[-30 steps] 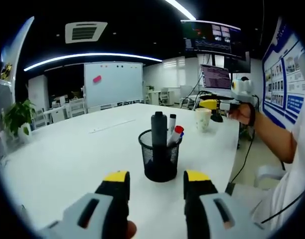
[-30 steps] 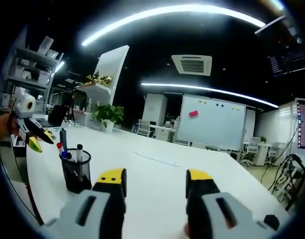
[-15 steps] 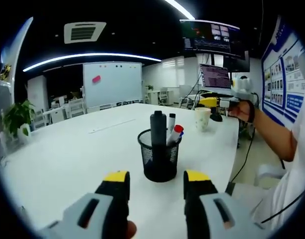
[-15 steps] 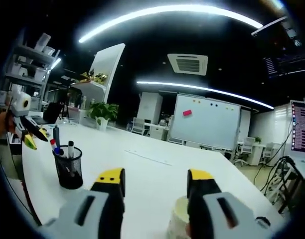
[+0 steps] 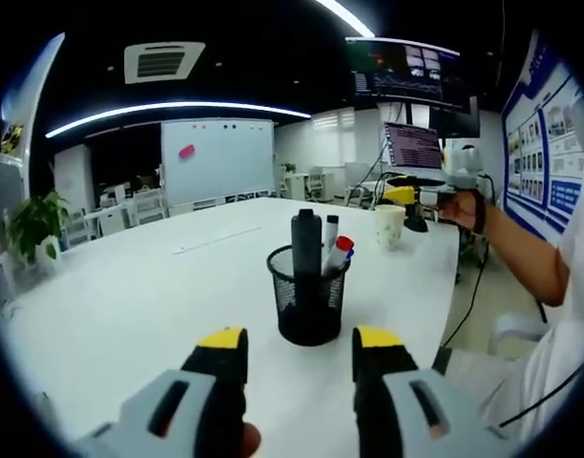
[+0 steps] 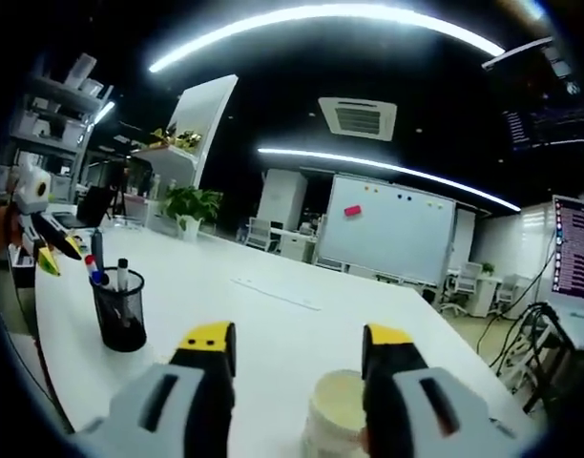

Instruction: Place the scattered laser pointers and whiteboard markers into the pen holder and stack the scattered paper cups together

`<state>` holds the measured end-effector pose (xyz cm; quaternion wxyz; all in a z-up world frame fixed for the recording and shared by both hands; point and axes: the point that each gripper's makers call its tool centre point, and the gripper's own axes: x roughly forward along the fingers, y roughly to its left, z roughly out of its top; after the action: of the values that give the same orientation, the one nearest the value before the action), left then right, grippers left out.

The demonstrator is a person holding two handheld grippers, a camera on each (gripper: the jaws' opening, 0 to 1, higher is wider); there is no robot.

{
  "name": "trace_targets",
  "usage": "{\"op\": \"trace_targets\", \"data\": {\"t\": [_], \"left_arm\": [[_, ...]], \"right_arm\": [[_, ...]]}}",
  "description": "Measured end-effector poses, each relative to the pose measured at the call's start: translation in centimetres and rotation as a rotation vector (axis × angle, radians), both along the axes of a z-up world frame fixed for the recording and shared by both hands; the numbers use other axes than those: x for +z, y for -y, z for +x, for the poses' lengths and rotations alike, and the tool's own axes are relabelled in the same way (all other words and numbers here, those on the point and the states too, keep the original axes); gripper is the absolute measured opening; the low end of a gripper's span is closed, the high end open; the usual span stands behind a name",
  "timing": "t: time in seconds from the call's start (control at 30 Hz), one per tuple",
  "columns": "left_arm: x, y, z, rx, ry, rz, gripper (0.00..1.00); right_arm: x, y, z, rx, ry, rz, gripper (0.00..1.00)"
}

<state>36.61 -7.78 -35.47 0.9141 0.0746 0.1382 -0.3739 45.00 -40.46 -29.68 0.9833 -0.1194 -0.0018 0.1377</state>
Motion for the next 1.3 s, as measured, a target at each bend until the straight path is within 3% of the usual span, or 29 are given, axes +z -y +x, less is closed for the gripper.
{"op": "trace_targets", "data": {"t": [0.27, 0.63, 0.73, 0.9, 1.3], "left_arm": [[-0.3, -0.1, 0.0, 0.000, -0.002, 0.004, 0.45], [-0.6, 0.0, -0.1, -0.002, -0.012, -0.001, 0.45], [-0.8, -0.1, 0.0, -0.002, -0.012, 0.007, 0.45], [-0.6, -0.1, 0.1, -0.002, -0.008, 0.003, 0.45], [-0.7, 0.0, 0.0, -0.007, -0.007, 0.016, 0.45]], "right_arm": [[-0.9, 1.5, 0.5, -0.034, -0.028, 0.054, 0.55], [-1.4, 3.9, 1.0, -0.118, -0.037, 0.054, 0.62], [-1.4, 4.7, 1.1, -0.144, -0.030, 0.093, 0.62], [-1.7, 4.5, 1.1, -0.117, -0.053, 0.141, 0.67], [-2.6, 5.0, 1.4, -0.131, -0.080, 0.141, 0.77]]}}
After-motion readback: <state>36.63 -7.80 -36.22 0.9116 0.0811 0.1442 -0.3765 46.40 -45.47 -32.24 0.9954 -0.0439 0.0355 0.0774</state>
